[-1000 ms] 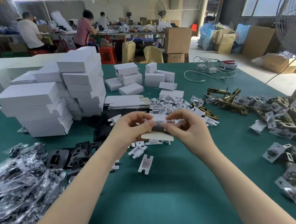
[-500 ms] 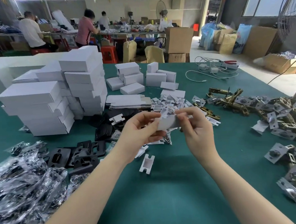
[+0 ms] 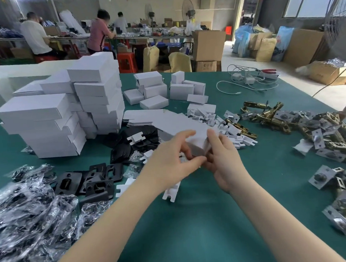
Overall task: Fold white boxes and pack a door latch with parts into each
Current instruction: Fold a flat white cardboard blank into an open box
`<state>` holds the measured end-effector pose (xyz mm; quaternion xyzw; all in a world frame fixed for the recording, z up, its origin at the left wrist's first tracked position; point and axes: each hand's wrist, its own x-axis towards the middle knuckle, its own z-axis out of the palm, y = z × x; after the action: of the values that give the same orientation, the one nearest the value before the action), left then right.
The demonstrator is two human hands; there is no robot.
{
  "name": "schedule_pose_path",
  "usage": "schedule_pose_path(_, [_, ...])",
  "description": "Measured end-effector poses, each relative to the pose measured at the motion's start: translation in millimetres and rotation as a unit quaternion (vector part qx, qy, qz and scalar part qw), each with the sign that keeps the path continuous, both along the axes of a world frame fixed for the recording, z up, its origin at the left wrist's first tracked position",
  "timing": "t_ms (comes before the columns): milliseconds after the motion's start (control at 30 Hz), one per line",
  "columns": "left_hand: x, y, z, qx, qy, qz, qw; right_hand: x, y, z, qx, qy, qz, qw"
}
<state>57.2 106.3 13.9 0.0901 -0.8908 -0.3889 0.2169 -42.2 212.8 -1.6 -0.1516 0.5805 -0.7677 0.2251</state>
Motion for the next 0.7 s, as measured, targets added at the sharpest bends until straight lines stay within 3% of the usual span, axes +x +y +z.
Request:
schedule_pose_path(100, [4, -18, 7, -0.243, -0.036, 0.064, 0.967, -7, 5, 0, 0.087, 0.111, 0.014, 0.990])
schedule_pose_path(200, [5, -27, 6, -0.323, -0.099, 0.047, 0.940, -5, 8, 0, 0.082, 0.150, 0.134, 0.976])
schedule_pose_path(267, [1, -26, 0, -0.314, -0.095, 0.055, 0.943, 1, 3, -3, 0.104, 0.174, 0.127, 0.971])
schedule_pose_path(433, [-5, -15, -8, -0.246, -0.030, 0.076, 0.966, 12, -6, -10, 0.132, 0.267, -0.027, 0.954])
schedule_pose_path(700, [-5, -19, -10, -0.216, -0.004, 0.092, 0.972, 2, -2, 0, 0.083, 0.224, -0.009, 0.971])
